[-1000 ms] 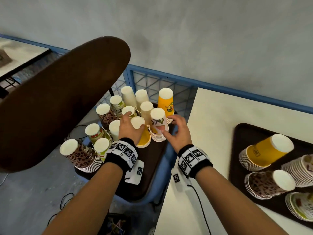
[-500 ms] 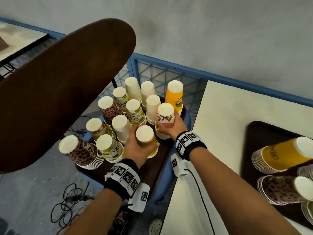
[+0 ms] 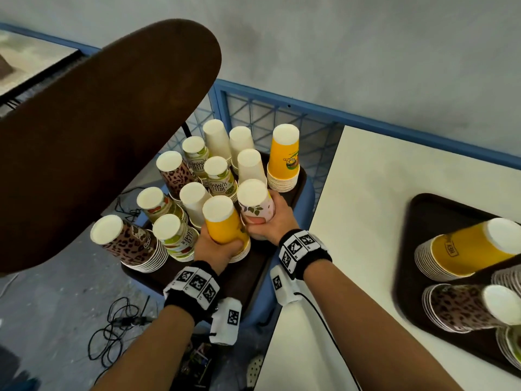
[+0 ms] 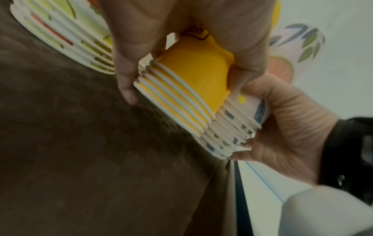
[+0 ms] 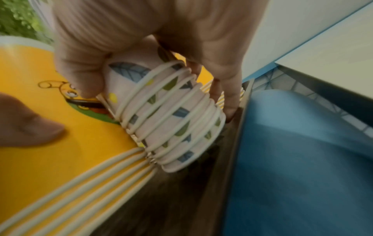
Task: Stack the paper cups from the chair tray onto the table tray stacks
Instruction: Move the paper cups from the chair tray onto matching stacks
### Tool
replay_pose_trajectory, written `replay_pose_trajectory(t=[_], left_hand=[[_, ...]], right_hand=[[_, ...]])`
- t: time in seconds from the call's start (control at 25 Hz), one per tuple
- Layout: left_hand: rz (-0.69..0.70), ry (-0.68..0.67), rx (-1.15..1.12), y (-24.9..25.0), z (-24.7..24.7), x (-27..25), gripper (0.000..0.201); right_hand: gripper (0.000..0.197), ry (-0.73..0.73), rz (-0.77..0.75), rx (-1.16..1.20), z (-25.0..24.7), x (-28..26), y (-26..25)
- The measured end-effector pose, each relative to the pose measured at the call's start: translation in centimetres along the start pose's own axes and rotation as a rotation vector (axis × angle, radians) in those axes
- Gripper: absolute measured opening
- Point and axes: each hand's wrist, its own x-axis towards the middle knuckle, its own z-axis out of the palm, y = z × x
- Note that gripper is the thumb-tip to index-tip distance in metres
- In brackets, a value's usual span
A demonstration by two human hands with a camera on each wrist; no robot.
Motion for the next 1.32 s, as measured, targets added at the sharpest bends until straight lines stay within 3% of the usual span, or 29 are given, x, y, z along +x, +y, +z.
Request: replay_pose_trajectory(t=[0.16,0.36,0.64,0.84,0.96,1.08,1.32], left_hand=[[0.105,-0.085,0.042,0.9,-0.6,-1.7,0.109],[0.222,-0.286,-0.002,4.3,2.0,-7.3,0.108],[0.317,-0.549,-0.189,9.2,11.7,-18.5,0.1],[0.36,-0.596,-0.221,11.8,19.7,-25.5,0.088],[0.369,-0.507,-0.284,13.8,23.0,-26.3,0.081],[0.373,-0.396,-0.298,16.5,25.2,-24.9,0.08],[0.433,-0.391,-0.148,19.7,28.4,-20.5,0.082]], right_hand=[[0.087,0.092,-0.052,0.038,-1.2,-3.1,0.4],[0.081,0.247,-0.085,0.091,-7.4,-10.6,0.0],[0.078,0.501,-0.244,0.058,-21.0,-22.9,1.8],[0.07,0.676,-0.227,0.238,-29.7,-30.2,4.7],[0.065,0.822,-0.218,0.35,-34.7,-30.9,5.7],[0.069,0.879,-0.175,0.355,-39.0,-28.6,6.2],[0.075,0.754,-0.068,0.225,-42.0,-24.0,8.7]])
